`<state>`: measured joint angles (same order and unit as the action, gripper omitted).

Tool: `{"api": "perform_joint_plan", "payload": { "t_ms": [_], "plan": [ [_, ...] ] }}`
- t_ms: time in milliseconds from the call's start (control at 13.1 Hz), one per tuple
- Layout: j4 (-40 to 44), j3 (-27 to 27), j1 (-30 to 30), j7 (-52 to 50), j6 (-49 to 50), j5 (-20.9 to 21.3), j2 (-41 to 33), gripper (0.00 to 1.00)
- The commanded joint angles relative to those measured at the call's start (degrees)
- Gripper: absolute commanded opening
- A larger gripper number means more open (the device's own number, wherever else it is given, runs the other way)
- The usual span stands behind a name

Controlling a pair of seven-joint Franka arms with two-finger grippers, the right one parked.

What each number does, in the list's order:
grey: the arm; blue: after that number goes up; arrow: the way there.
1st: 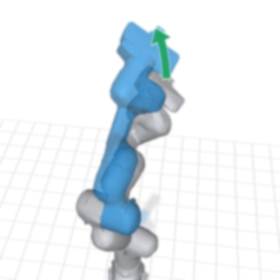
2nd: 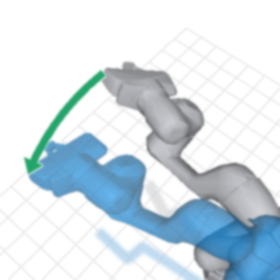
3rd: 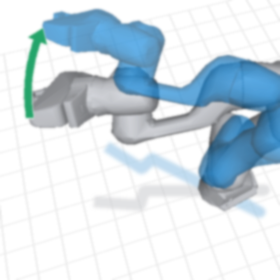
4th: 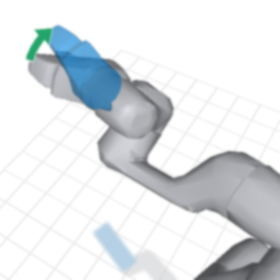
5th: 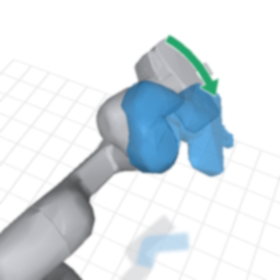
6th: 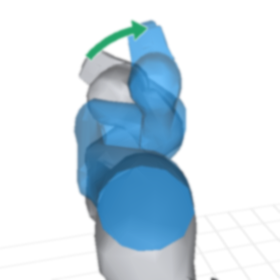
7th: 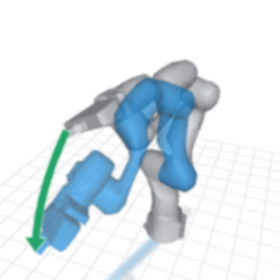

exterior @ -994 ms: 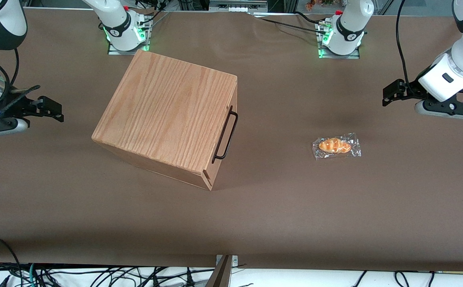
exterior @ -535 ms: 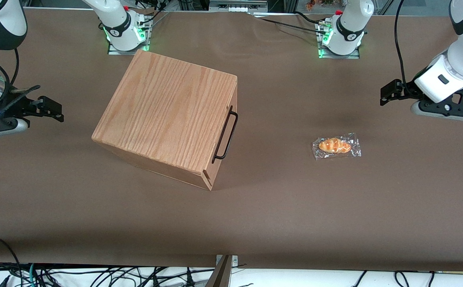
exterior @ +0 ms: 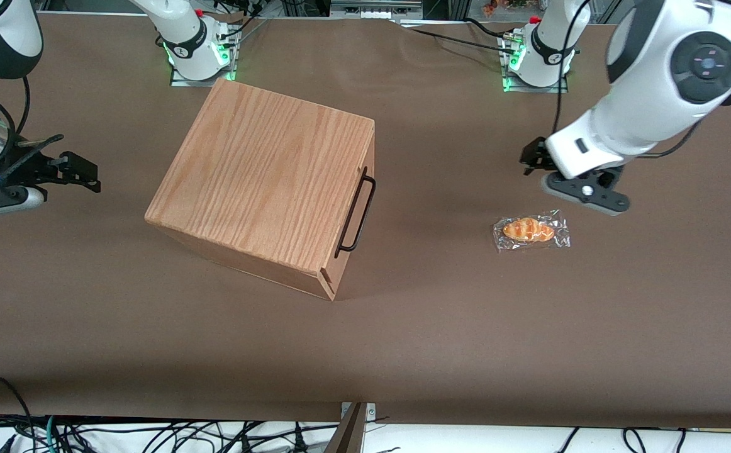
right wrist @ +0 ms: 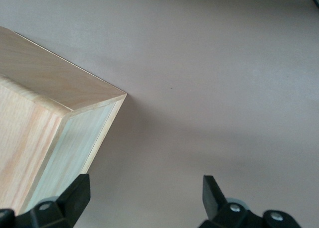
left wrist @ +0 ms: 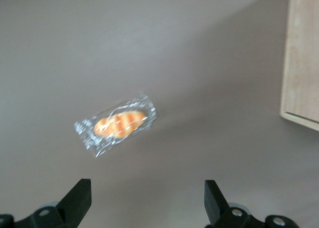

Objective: Open top drawer with left arm
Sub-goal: 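Move the left gripper to the black drawer handle of the wooden box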

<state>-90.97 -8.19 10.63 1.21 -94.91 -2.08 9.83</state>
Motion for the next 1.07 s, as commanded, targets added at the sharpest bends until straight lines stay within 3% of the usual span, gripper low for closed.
{"api": "perform_joint_plan", "payload": {
  "t_ms": [0, 153, 306, 459, 765, 918, 994],
  "plan": [
    [7.6, 0.5, 3.5, -4.6, 1.6, -2.9, 6.4, 1.00],
    [12.5, 0.4, 7.2, -10.0, 1.3, -3.7, 10.7, 1.00],
    [19.1, 0.0, 9.5, -12.4, 1.0, -8.4, 16.3, 1.00],
    [22.6, 0.2, 13.6, -17.0, 0.9, -8.8, 19.7, 1.00],
    [22.4, 0.5, 21.2, -26.3, -14.4, -6.4, 25.7, 1.00],
    [22.1, 0.2, 21.4, -26.5, -15.3, 0.1, 25.9, 1.00],
    [22.1, 0.2, 21.4, -26.4, -15.3, 0.8, 25.9, 1.00]
  ]
}}
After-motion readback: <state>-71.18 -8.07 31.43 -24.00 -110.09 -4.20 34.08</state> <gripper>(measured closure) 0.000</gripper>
